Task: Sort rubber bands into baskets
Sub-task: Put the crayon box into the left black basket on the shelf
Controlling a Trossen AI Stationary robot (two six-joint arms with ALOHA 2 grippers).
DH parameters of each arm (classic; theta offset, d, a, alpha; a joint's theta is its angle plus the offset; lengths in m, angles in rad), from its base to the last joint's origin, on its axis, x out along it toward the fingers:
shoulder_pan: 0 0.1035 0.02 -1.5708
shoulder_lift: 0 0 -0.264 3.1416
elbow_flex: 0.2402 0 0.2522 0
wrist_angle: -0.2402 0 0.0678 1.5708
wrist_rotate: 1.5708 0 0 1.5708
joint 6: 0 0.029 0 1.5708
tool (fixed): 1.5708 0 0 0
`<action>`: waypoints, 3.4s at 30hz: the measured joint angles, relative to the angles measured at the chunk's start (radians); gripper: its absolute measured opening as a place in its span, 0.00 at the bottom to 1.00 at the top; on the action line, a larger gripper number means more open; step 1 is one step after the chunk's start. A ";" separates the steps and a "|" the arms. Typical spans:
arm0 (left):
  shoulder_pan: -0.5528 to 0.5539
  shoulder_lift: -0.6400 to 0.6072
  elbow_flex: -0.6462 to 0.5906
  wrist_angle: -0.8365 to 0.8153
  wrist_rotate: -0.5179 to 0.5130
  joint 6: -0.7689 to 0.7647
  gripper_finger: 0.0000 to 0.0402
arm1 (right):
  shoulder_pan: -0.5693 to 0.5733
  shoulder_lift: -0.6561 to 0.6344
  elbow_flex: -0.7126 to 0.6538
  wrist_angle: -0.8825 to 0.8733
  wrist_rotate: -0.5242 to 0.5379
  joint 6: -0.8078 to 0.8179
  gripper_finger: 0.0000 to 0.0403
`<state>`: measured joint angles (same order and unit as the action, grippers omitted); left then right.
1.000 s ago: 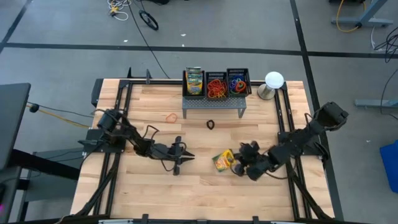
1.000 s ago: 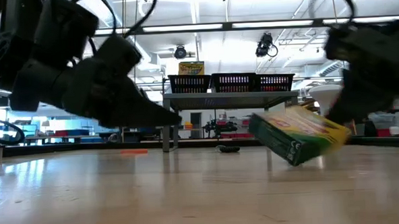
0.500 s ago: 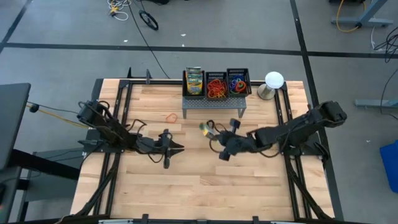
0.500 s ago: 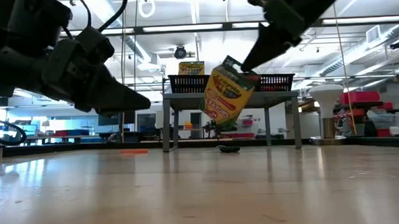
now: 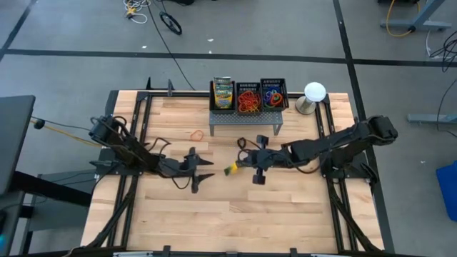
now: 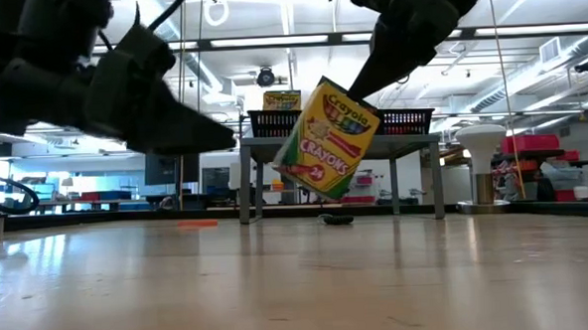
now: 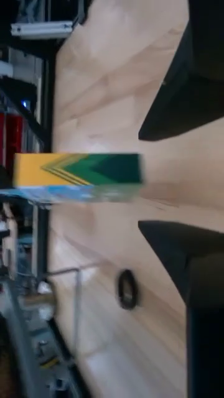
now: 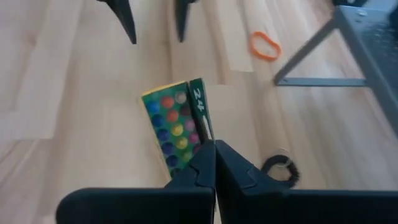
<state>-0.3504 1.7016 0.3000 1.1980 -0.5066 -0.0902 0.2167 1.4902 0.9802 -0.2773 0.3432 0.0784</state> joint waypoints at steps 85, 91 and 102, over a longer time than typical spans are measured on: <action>0.159 -0.073 0.053 0.358 0.197 0.186 0.38 | -0.100 0.074 0.025 0.679 -0.284 -0.217 0.24; 0.163 -0.226 -0.045 0.308 0.108 0.189 0.56 | -0.154 0.047 0.059 0.626 -0.282 -0.275 0.28; 0.223 -0.424 -0.262 0.246 0.050 0.089 0.68 | -0.409 0.045 0.246 0.365 -0.384 -0.440 0.25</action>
<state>-0.1276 1.2778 0.0380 1.4443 -0.4569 -0.0016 -0.1921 1.5356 1.2266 0.0882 -0.0404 -0.3613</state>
